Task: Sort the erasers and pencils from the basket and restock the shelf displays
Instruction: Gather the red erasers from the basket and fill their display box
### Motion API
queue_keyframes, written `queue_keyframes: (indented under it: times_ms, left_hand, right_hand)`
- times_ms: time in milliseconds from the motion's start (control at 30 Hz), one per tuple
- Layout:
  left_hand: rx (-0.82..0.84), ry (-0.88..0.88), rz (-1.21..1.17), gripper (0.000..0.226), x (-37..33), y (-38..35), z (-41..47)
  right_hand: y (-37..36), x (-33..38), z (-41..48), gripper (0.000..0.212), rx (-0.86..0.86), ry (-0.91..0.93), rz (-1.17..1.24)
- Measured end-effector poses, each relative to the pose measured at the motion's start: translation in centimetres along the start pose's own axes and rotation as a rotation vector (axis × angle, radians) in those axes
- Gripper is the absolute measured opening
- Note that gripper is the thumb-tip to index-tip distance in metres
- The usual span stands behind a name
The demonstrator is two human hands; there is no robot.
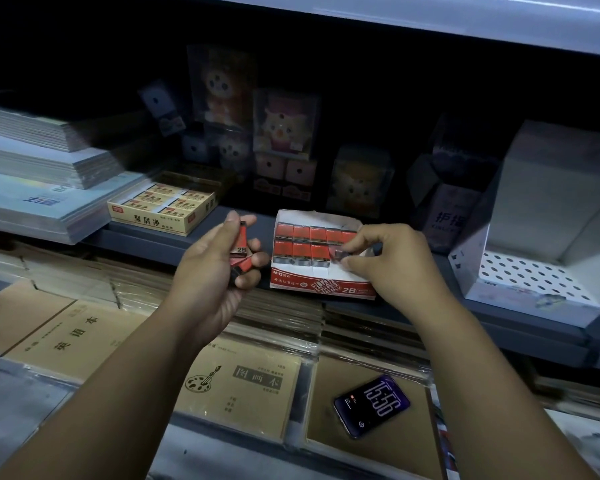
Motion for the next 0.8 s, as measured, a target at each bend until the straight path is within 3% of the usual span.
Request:
queue_keyframes:
  times_ms: [300, 400, 600, 733, 800]
  left_hand:
    - [0.015, 0.064, -0.031, 0.036, 0.3, 0.1, 0.1]
    - [0.018, 0.040, 0.010, 0.042, 0.3, 0.2, -0.1]
    - [0.014, 0.008, 0.067, 0.051, 0.1, 0.1, -0.4]
    - [0.032, -0.008, 0.192, 0.069, -0.1, 0.3, -0.6]
    - [0.034, -0.034, 0.232, 0.067, -0.3, 0.3, -0.8]
  right_hand:
    - [0.0, 0.4, 0.2, 0.011, 0.094, -0.010, -0.074]
    - [0.7, 2.0, 0.1, 0.011, -0.015, 0.091, -0.132]
    - [-0.6, 7.6, -0.8, 0.009, -0.010, 0.238, 0.243]
    - [-2.2, 9.9, -1.1, 0.009, 0.073, 0.277, 0.289]
    - [-3.2, 10.2, -1.0, 0.012, 0.110, 0.278, 0.304]
Point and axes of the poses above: each hand's wrist, its own z-axis towards the middle knuckle, its own y-axis out of the back of the hand, x = y × z, the point moved 5 cm from there along z, towards the middle knuckle, and after that the axes turned 14 degrees about -z, right-handed, at the moved point
